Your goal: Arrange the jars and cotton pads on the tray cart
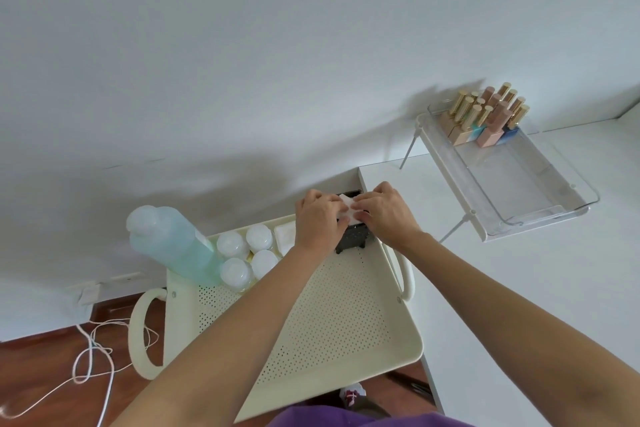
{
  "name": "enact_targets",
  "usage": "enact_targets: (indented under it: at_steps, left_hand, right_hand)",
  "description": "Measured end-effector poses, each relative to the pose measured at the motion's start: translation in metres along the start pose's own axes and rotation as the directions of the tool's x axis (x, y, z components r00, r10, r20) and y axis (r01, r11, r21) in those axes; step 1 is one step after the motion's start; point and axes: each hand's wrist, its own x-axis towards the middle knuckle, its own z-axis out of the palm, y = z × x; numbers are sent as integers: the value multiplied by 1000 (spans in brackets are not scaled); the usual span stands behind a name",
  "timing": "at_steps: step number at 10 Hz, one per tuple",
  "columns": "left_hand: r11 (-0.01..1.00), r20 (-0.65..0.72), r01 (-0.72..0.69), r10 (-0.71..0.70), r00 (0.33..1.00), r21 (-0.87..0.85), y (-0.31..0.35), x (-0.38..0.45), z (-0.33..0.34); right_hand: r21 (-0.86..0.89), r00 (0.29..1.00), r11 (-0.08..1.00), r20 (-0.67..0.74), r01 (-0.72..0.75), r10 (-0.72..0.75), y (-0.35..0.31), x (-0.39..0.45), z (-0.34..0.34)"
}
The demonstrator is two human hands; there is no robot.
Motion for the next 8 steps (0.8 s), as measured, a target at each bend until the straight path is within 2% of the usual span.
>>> enact_targets:
  at_steps: [2,4,5,6,7,8]
  left_hand:
    - [996,68,15,-21,997,91,3,7,1]
    - [965,146,-96,61,987,244,-3,13,4]
    - [959,154,-120,82,985,257,-5,13,3]
    - [973,150,-137,109,983,189,-9,10,2]
    - [990,110,-141,137,984,27,-14,4,-5]
    - [988,19,-116,118,993,-97,-25,-11,-11]
  right_hand:
    - [-208,985,975,167,75,-40,-2,14,-4]
    - [-258,971,958,228,127,-67,-5,20,-4]
    - [-259,967,956,246,136,-70,-2,22,-3]
    - [-256,968,954,234,155,-94,0,20,-1]
    - [-175,979,974,172,142,-112,1,12,-6]
    - [-22,994,996,-63,86,-88,1,-6,-3]
